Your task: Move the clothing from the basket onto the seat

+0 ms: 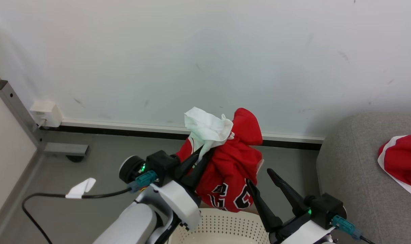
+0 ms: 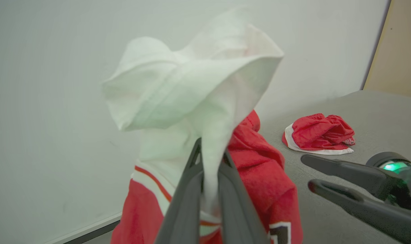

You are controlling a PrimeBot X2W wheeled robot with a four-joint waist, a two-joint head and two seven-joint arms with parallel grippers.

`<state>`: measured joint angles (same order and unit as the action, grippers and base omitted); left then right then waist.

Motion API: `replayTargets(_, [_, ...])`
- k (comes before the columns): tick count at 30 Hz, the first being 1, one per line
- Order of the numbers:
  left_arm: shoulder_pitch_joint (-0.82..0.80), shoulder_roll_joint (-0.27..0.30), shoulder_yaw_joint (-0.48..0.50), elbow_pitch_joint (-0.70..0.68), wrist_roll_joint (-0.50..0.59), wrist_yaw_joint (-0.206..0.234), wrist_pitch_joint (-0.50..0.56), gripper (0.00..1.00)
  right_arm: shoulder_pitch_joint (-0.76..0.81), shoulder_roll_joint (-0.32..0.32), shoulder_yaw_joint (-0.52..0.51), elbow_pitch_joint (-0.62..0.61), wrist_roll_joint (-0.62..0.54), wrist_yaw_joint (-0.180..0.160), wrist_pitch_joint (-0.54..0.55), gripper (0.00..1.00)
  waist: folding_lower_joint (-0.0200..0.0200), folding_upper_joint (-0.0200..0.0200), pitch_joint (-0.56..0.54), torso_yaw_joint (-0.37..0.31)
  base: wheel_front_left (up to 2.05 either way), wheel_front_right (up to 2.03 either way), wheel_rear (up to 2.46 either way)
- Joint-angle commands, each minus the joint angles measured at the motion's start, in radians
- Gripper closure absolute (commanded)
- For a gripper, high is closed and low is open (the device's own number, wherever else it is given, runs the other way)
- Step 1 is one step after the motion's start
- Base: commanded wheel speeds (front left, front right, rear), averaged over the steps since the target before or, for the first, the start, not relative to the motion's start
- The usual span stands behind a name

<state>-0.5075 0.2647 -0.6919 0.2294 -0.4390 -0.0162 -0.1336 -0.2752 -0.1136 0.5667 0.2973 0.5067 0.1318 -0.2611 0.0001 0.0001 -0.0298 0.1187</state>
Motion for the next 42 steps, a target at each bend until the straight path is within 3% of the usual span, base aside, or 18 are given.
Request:
replayTargets(1, [-0.005,-0.004,-0.006,-0.001,0.006,-0.002,-0.005,1.00,-0.020,0.002,0.006,0.017,0.011,-0.002,-0.003,0.00,-0.0001,-0.0001,0.000,0.008,0.00,0.00,0.00])
replayTargets(18, [0.043,-0.080,-0.135,-0.002,0.023,-0.043,-0.010,1.00,-0.121,0.026,0.101,0.239,0.035,-0.002,-0.003,0.00,-0.0001,-0.0001,-0.013,0.078,0.00,0.00,0.00])
replayTargets(19, [0.044,-0.082,-0.139,-0.002,0.021,-0.044,-0.010,1.00,-0.126,0.026,0.107,0.245,0.040,-0.002,-0.003,0.08,-0.0001,-0.0001,-0.014,0.081,0.00,0.00,0.00])
replayTargets(21, [0.044,-0.084,-0.143,-0.002,0.018,-0.044,-0.010,1.00,-0.139,0.025,0.116,0.255,0.043,-0.002,-0.003,0.54,-0.0001,-0.0001,-0.014,0.084,0.00,0.00,0.00])
replayTargets(22, [0.044,-0.084,-0.144,-0.002,0.016,-0.044,-0.010,1.00,-0.145,0.023,0.122,0.259,0.046,-0.002,-0.003,0.70,-0.0001,-0.0001,-0.014,0.086,0.00,0.00,0.00])
replayTargets(23, [0.045,-0.084,-0.146,-0.002,0.014,-0.045,-0.010,1.00,-0.149,0.020,0.124,0.260,0.048,-0.002,-0.003,1.00,-0.0001,-0.0001,-0.014,0.086,0.00,0.00,0.00])
replayTargets(42, [0.031,-0.054,-0.117,0.022,-0.018,-0.020,-0.022,0.99,-0.102,-0.026,-0.003,0.161,0.054,-0.002,-0.003,1.00,-0.0001,-0.0001,0.009,0.046,0.00,0.00,0.00])
